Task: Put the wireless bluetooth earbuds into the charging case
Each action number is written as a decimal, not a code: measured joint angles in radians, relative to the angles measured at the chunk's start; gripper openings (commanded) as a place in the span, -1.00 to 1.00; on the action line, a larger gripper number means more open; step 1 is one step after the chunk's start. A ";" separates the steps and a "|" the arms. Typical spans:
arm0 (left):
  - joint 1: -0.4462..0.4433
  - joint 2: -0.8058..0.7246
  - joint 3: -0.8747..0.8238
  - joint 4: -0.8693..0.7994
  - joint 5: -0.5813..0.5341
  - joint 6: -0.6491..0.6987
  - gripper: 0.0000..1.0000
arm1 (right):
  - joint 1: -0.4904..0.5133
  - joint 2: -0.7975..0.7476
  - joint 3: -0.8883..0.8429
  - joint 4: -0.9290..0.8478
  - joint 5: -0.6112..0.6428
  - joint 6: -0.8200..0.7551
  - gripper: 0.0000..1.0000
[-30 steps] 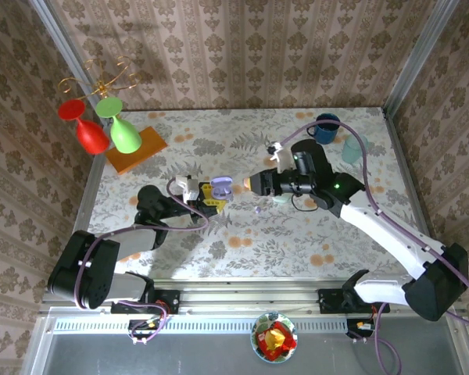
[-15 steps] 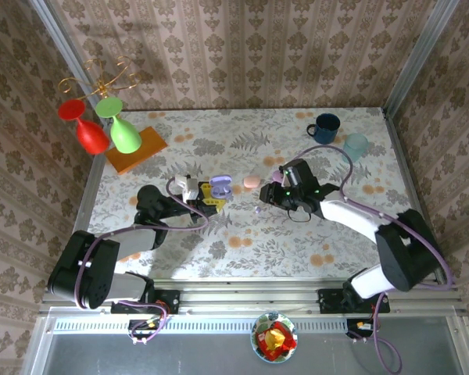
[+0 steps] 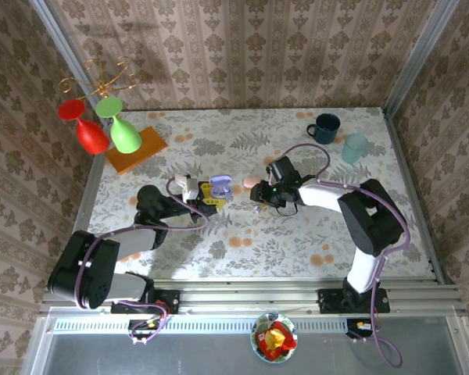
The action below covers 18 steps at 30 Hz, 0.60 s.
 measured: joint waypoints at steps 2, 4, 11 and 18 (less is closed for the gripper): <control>0.000 0.000 0.000 0.000 0.000 0.000 -0.33 | 0.002 0.022 0.002 0.000 -0.008 -0.006 -0.12; 0.000 0.000 0.000 0.000 0.000 0.000 -0.33 | 0.002 0.031 0.002 0.000 -0.012 -0.014 -0.11; 0.000 0.000 0.000 0.000 0.000 0.000 -0.33 | 0.007 0.027 -0.002 0.003 -0.015 -0.032 -0.12; 0.000 0.000 0.000 0.000 -0.008 0.000 -0.33 | 0.039 0.000 -0.038 0.008 -0.028 -0.049 -0.12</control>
